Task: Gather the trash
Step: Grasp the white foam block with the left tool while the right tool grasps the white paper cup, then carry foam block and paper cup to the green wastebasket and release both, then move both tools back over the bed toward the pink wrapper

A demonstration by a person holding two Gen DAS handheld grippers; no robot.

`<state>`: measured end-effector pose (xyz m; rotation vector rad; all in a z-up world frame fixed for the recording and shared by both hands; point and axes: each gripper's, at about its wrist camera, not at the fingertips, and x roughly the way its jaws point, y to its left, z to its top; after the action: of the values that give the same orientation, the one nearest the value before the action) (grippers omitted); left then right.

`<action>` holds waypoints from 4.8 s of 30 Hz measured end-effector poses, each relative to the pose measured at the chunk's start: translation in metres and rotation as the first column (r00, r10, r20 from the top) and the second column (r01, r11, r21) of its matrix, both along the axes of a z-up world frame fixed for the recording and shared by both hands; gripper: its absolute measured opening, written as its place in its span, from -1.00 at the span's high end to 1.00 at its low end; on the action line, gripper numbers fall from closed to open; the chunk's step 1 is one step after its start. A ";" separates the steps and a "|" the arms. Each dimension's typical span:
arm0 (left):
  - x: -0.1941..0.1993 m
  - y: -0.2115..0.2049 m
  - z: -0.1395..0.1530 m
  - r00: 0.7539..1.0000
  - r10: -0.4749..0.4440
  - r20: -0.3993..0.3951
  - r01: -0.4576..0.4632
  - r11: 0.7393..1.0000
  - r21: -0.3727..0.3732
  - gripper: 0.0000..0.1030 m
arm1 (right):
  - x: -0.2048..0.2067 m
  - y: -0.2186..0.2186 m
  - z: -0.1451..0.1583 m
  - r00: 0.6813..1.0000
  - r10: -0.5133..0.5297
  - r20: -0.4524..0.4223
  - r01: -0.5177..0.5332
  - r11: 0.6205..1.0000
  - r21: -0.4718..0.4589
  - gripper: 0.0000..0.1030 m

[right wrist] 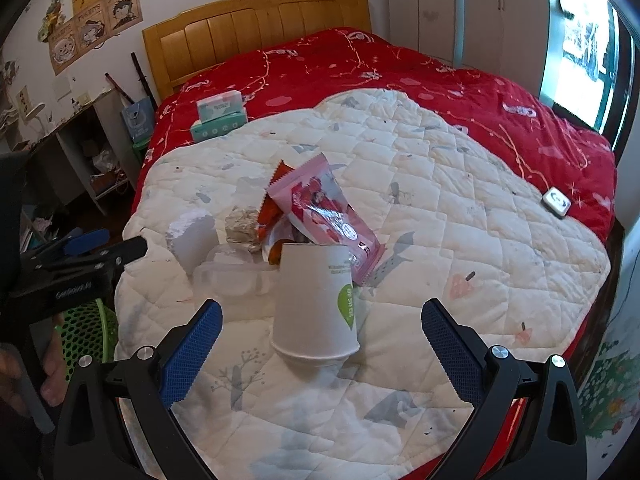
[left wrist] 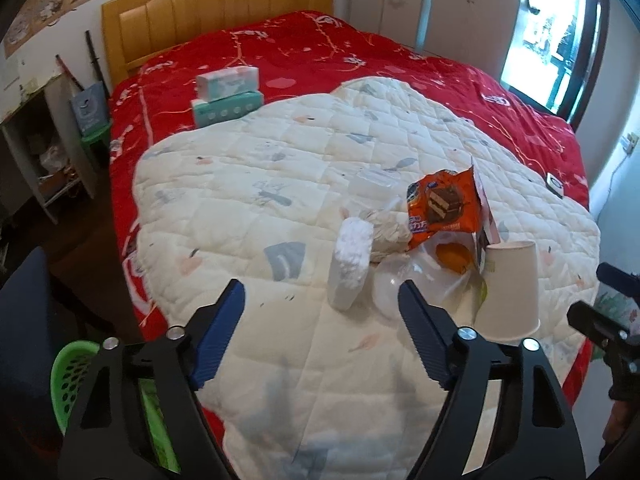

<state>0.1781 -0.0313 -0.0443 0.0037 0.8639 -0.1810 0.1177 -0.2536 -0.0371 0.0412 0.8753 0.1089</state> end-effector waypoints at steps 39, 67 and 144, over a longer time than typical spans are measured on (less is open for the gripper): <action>0.011 0.032 -0.012 0.998 -0.022 -0.066 0.014 0.994 -0.112 0.49 | 0.024 0.005 -0.029 0.996 0.051 -0.066 -0.045 0.995 0.090 -0.13; -0.127 0.228 -0.039 0.914 0.385 -0.128 -0.393 0.919 -0.044 0.48 | -0.020 0.183 0.007 0.921 0.390 -0.009 -0.384 0.910 0.156 -0.13; -0.162 0.283 0.005 0.849 0.528 -0.012 -0.528 0.848 -0.049 -0.89 | -0.023 0.252 -0.036 0.877 0.475 -0.065 -0.458 0.870 0.179 -0.52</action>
<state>0.0161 0.2520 -0.0391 -0.2818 0.8280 0.3183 0.0950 -0.0013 -0.0732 -0.0179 0.9697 0.6395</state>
